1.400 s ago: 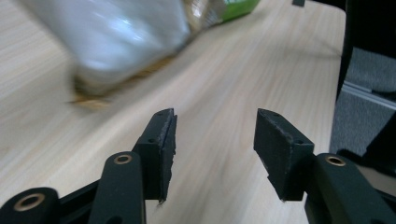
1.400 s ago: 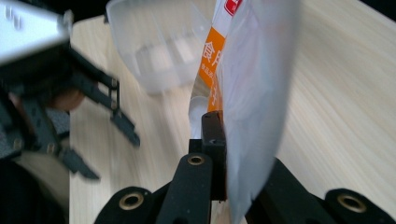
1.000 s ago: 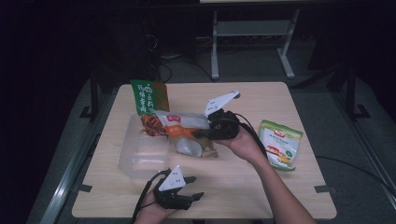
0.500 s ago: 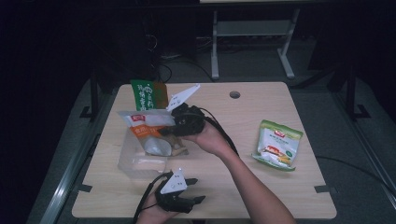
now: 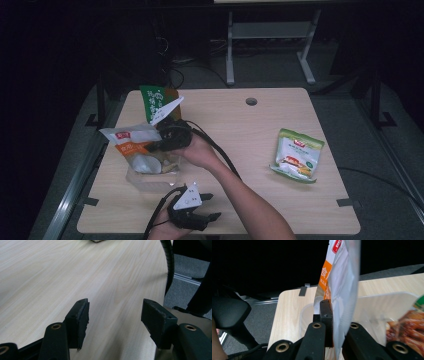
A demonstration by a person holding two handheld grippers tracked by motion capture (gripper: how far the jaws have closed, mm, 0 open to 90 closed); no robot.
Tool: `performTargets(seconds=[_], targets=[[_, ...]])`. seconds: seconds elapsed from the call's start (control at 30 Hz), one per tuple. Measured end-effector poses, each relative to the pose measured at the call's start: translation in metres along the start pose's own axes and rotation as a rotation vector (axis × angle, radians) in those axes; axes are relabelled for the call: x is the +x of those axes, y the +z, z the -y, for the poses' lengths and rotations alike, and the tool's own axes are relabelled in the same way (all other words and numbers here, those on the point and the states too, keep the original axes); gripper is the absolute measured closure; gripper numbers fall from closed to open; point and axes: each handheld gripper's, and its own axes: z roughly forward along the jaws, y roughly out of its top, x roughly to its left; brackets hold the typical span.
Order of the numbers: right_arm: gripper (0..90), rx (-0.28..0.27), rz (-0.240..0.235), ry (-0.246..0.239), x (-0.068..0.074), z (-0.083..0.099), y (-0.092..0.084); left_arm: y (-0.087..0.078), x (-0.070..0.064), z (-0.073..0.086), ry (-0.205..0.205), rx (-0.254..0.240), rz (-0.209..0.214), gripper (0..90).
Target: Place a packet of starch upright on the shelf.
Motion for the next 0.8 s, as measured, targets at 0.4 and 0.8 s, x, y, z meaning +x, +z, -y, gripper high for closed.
performTargets(seconds=[0.4, 0.8], targets=[[89.9, -0.017, -0.037, 0.033, -0.006, 0.022, 0.029, 0.004, -0.006, -0.001, 0.027, 0.011, 0.025, 38.8], [89.1, 0.036, -0.018, 0.008, -0.003, 0.031, 0.032, 0.005, -0.006, -0.001, 0.03, 0.017, 0.021, 38.9]])
